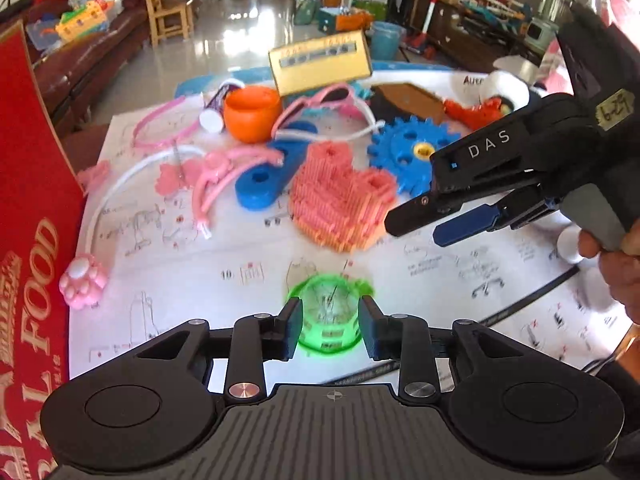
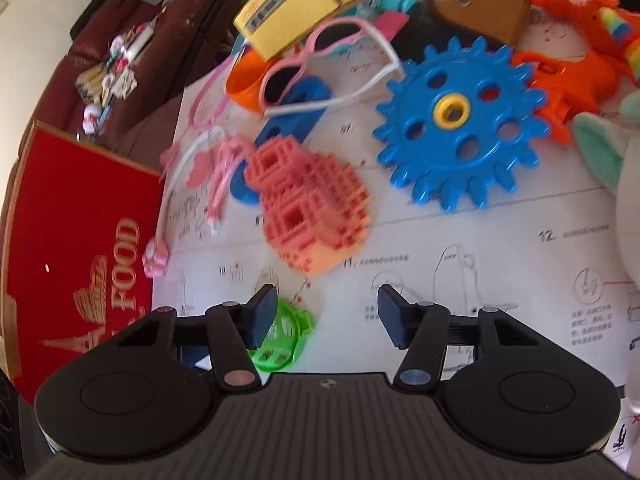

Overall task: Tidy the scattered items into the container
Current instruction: 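Close the right tool on the pink lattice block while left holds the ring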

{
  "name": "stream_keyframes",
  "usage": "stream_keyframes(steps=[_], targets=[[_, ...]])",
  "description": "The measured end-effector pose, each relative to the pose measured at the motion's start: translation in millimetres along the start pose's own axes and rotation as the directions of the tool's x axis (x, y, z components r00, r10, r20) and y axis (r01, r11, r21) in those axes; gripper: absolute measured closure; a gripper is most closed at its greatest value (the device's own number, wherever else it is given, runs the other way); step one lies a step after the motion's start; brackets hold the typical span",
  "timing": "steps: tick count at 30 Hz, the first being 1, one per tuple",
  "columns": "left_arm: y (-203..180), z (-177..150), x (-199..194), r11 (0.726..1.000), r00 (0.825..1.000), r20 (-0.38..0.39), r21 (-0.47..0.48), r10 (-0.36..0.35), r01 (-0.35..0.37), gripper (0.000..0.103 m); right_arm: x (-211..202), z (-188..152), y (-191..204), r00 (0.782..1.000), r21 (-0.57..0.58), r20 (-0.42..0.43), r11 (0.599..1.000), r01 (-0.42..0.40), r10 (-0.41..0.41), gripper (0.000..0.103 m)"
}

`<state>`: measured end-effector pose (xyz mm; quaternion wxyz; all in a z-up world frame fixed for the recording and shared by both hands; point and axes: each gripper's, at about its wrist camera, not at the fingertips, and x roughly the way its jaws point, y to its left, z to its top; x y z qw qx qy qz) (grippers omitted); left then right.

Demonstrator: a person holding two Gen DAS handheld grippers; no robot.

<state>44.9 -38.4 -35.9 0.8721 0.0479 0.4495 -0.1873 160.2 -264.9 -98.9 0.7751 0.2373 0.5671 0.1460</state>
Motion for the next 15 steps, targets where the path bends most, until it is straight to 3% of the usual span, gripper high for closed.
stream_keyframes(steps=[1,4,10,12,15], targets=[[-0.5,5.0,-0.2,1.000,1.000,0.011,0.000,-0.003,0.003,0.055,-3.7,4.0,-2.8,1.000,0.007,0.012,1.000,-0.007,0.007,0.041],[-11.4,21.8,7.0,0.998,0.999,0.034,0.054,0.016,-0.018,0.039,-6.8,16.8,-7.4,0.999,0.034,0.022,0.999,-0.038,0.037,0.041],[-30.9,50.1,42.8,0.993,0.998,0.038,0.104,0.045,-0.048,0.046,2.3,44.8,2.5,0.997,0.006,0.058,0.999,-0.041,0.041,0.043],[-37.3,55.7,49.6,0.989,0.997,0.052,0.133,0.056,-0.062,0.047,7.2,52.4,2.5,0.998,0.010,0.052,0.999,-0.047,0.046,0.053],[-43.1,62.5,61.1,0.985,0.998,0.051,0.166,0.044,-0.052,0.049,8.9,55.3,-2.0,0.997,0.016,0.057,0.999,-0.044,0.043,0.059]])
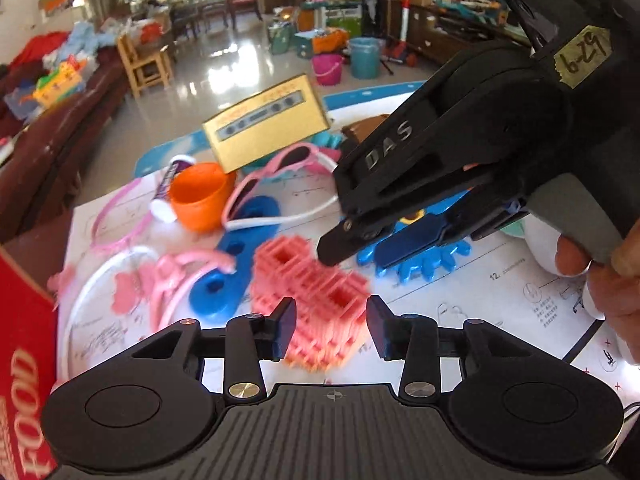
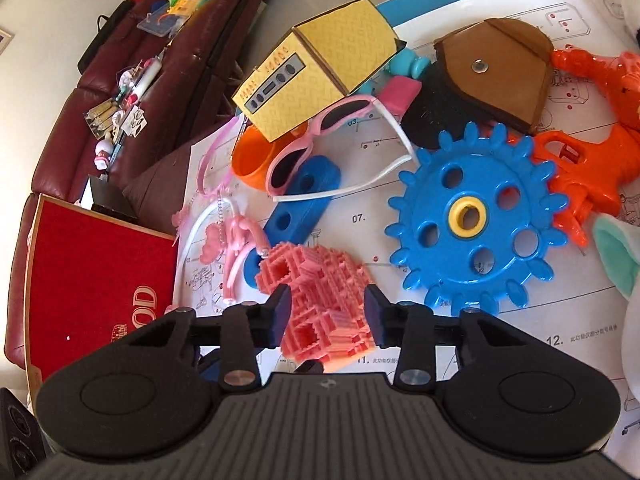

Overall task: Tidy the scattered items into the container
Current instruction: 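Close the right tool on the pink lattice block while left holds the ring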

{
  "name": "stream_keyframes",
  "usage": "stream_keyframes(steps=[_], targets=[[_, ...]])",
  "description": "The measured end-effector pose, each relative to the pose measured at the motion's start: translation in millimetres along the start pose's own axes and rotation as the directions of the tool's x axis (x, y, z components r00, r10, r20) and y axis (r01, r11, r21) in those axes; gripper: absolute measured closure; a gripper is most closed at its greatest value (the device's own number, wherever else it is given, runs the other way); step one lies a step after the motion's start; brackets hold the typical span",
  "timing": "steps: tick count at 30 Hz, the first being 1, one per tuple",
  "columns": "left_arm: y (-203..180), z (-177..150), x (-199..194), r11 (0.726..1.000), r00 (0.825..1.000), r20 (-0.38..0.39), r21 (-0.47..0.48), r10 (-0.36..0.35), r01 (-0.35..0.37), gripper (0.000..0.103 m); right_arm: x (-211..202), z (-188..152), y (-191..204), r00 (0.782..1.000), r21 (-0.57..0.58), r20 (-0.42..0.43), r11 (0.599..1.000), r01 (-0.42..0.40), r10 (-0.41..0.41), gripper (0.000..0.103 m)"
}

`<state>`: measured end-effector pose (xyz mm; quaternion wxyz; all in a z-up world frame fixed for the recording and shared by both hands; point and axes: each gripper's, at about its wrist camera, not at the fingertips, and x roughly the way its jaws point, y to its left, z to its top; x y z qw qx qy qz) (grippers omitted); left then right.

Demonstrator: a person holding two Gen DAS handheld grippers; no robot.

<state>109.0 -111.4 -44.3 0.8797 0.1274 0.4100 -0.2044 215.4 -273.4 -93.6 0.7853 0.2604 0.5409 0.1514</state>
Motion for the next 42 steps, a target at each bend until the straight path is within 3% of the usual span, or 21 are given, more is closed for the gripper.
stream_keyframes(steps=[5,16,19,26,27,28,30,32,35,39,42], targets=[[-8.8,-0.9,5.3,0.997,1.000,0.020,0.083,0.001,-0.003,0.066,5.2,-4.7,-11.5,0.999,0.043,-0.037,0.998,-0.034,0.036,0.067],[-27.2,-34.7,-20.6,0.990,0.998,0.019,0.126,-0.063,0.060,0.066,-11.8,-33.6,-23.8,0.989,0.058,-0.106,0.994,-0.093,0.099,0.068],[-35.4,-47.3,-28.9,0.990,0.998,0.029,0.132,-0.051,0.047,0.066,-20.1,-36.7,-37.0,0.994,0.111,-0.069,0.991,-0.081,0.089,0.067],[-14.6,-62.2,-47.6,0.992,0.994,-0.004,-0.066,-0.112,0.111,0.068,-18.8,-46.2,-55.9,0.994,0.163,-0.075,0.984,-0.067,0.080,0.056],[-10.7,-62.5,-52.2,0.991,0.994,-0.003,-0.084,-0.109,0.108,0.069,-17.4,-48.9,-55.0,0.995,0.147,-0.080,0.988,-0.055,0.067,0.056],[-5.7,-61.9,-58.5,0.988,0.993,0.004,-0.104,-0.115,0.115,0.061,-16.7,-50.5,-53.0,0.996,0.116,-0.080,0.993,-0.031,0.040,0.056],[6.7,-60.4,-73.3,0.980,0.992,0.030,-0.154,-0.126,0.129,0.060,-16.9,-53.6,-47.3,0.997,0.043,-0.074,0.999,0.022,-0.019,0.056],[15.9,-57.1,-82.9,0.982,0.996,0.042,-0.168,-0.084,0.090,0.059,-18.1,-56.6,-43.0,0.997,-0.004,-0.068,1.000,0.029,-0.029,0.056],[19.3,-52.8,-71.7,0.994,0.999,-0.025,-0.105,0.030,-0.033,0.060,-16.5,-59.9,-35.4,0.996,-0.060,-0.073,0.997,0.038,-0.042,0.056],[12.8,-59.3,-48.6,0.999,0.990,-0.133,-0.006,0.047,-0.048,0.059,-14.3,-64.4,-30.3,0.995,-0.096,-0.090,0.995,0.034,-0.043,0.056],[11.2,-65.2,-36.3,0.998,0.985,-0.162,0.020,0.057,-0.054,0.059,-17.5,-66.7,-27.5,0.995,-0.095,-0.104,0.995,0.002,-0.012,0.055]])
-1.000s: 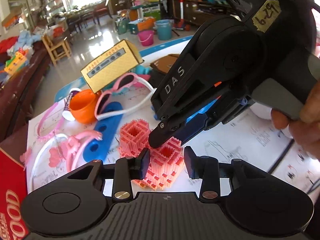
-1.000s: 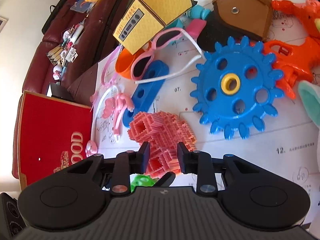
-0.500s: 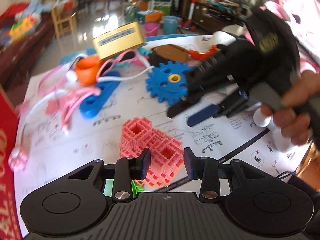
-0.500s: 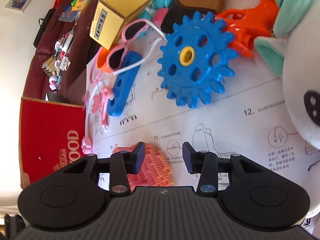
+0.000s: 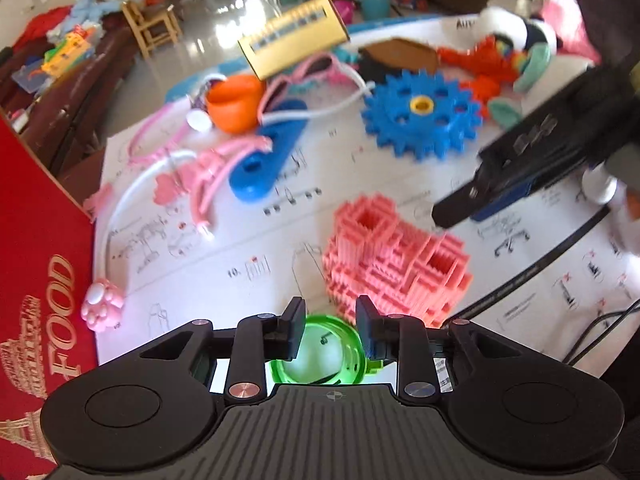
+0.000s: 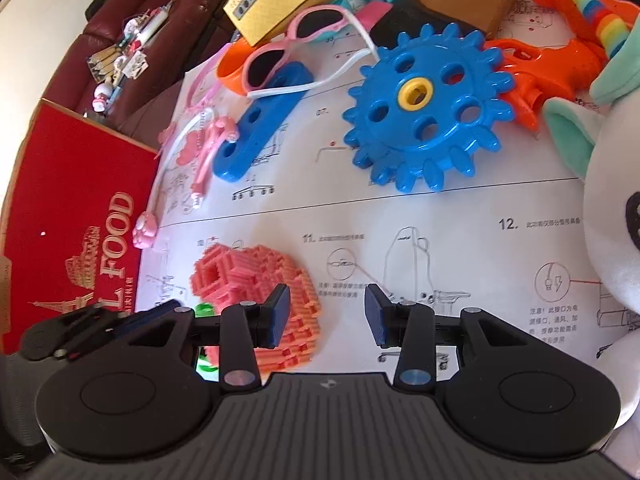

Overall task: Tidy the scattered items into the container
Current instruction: 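Close the right tool on the pink lattice block while left holds the ring, then lift the pink block with the right tool while left holds the green ring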

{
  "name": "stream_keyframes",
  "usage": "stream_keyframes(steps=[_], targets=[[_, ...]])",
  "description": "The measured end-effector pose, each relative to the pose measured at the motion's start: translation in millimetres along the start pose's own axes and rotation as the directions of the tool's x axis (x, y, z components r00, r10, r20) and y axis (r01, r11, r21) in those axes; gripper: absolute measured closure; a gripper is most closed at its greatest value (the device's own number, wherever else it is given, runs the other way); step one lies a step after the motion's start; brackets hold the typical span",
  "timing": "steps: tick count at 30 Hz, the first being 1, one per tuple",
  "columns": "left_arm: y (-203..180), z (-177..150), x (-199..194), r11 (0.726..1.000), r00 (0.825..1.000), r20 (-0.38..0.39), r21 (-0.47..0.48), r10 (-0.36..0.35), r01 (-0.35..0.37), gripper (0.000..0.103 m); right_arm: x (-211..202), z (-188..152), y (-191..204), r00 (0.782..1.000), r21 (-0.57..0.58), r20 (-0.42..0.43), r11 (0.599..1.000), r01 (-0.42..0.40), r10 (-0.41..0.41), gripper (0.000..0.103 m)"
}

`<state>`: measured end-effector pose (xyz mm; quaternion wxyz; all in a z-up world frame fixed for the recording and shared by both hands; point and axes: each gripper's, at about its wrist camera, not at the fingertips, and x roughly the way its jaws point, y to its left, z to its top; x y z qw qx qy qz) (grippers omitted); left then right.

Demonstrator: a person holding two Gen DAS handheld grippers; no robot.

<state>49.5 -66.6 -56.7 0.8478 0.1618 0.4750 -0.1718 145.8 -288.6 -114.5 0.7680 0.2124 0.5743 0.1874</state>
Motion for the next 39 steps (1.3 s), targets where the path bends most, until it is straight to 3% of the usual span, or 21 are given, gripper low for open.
stream_keyframes(steps=[3,7,16,23,30,39], targets=[[1.5,-1.2,-1.0,1.000,1.000,0.009,-0.010,-0.020,0.020,0.059,-9.4,-1.4,6.7,1.000,-0.027,0.015,0.999,-0.017,0.017,0.049],[1.5,-3.1,-0.8,1.000,1.000,0.009,-0.017,-0.009,0.009,0.059,-19.4,-4.7,16.1,0.998,-0.064,0.007,0.996,-0.066,0.066,0.048],[0.8,-9.2,3.0,1.000,1.000,-0.011,-0.024,0.001,-0.002,0.057,-9.3,-17.8,27.9,1.000,-0.141,-0.030,0.990,-0.008,0.004,0.047],[6.8,-13.5,5.2,0.999,1.000,-0.026,-0.043,0.013,-0.014,0.056,-10.3,-16.3,13.4,1.000,-0.081,-0.018,0.997,-0.010,0.008,0.040],[4.7,-9.5,6.0,0.999,0.999,-0.028,-0.046,0.016,-0.018,0.055,-16.2,-14.1,-0.2,1.000,-0.019,0.000,1.000,-0.012,0.012,0.040],[1.7,26.9,-19.5,0.993,0.995,0.084,-0.103,-0.056,0.064,0.055,-17.0,-16.9,-5.5,1.000,0.003,0.005,1.000,-0.018,0.018,0.037]])
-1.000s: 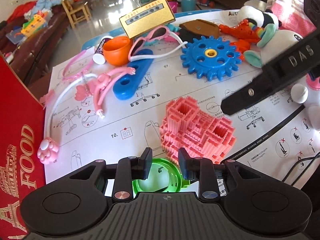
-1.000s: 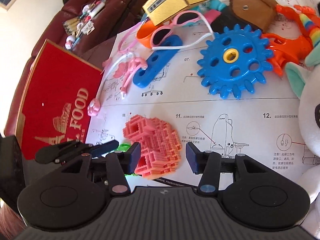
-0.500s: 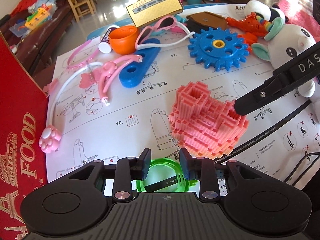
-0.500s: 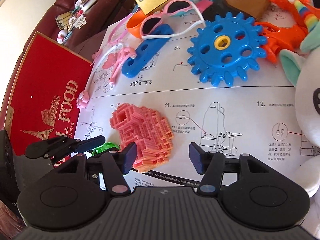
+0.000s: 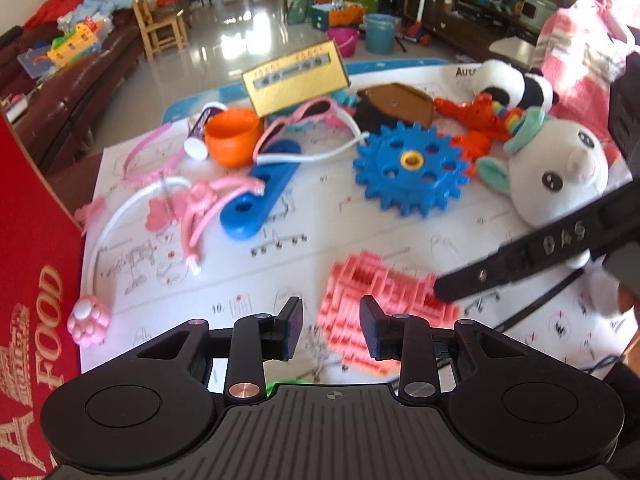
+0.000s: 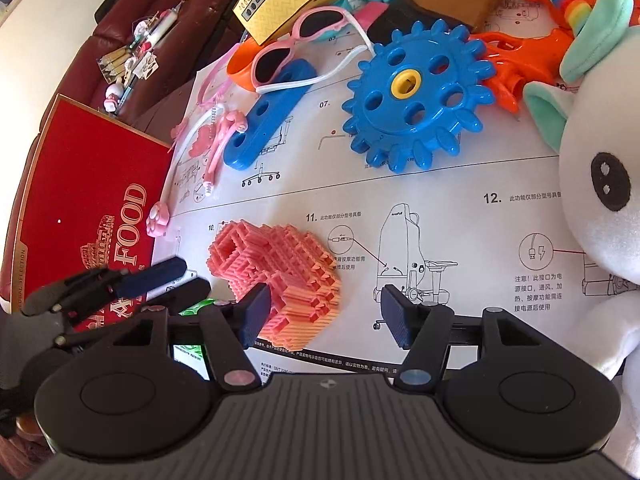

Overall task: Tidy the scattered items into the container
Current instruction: 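Lift the pink block with the right tool while left holds the green ring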

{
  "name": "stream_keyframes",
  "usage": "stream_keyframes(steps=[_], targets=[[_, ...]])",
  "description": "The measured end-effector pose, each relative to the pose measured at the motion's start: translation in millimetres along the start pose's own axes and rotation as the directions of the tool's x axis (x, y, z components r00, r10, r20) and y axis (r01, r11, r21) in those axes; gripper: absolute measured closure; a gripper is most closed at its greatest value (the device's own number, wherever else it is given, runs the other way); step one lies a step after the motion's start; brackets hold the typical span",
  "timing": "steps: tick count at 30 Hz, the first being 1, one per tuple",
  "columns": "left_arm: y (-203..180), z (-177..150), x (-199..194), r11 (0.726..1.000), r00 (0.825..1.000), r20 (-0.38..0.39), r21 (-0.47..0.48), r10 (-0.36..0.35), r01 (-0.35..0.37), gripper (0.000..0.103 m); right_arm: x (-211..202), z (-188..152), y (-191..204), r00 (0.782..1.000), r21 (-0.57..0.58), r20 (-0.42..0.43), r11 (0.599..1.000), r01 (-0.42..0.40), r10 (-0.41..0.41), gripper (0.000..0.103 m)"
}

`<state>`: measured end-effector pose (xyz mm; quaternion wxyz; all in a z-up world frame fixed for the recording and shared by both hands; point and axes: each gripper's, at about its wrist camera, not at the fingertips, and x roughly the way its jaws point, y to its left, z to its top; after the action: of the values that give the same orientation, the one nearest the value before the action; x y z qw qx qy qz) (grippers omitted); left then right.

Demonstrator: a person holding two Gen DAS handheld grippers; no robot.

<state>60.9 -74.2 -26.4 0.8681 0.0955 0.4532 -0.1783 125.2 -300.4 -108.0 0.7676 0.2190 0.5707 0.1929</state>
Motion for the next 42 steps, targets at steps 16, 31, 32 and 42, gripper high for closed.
stream_keyframes(steps=[16,31,32,42], targets=[[1.3,8.0,13.8,1.000,0.997,-0.075,-0.010,-0.010,0.009,0.088,-1.4,-3.6,4.6,1.000,-0.005,-0.015,1.000,-0.016,0.016,0.040],[26.7,-52.0,-21.4,0.994,0.999,0.021,-0.099,-0.036,0.038,0.087,9.5,-7.5,24.7,0.987,0.002,-0.051,0.988,-0.155,0.155,0.031],[28.3,-54.7,-22.9,0.993,0.999,0.026,-0.109,-0.036,0.039,0.086,15.1,-9.0,25.1,0.984,0.010,-0.070,0.986,-0.166,0.166,0.031],[22.8,-67.6,-50.6,1.000,1.000,0.012,-0.005,0.027,-0.027,0.055,16.3,-25.0,42.8,0.988,-0.076,-0.105,0.989,-0.126,0.118,0.031]])
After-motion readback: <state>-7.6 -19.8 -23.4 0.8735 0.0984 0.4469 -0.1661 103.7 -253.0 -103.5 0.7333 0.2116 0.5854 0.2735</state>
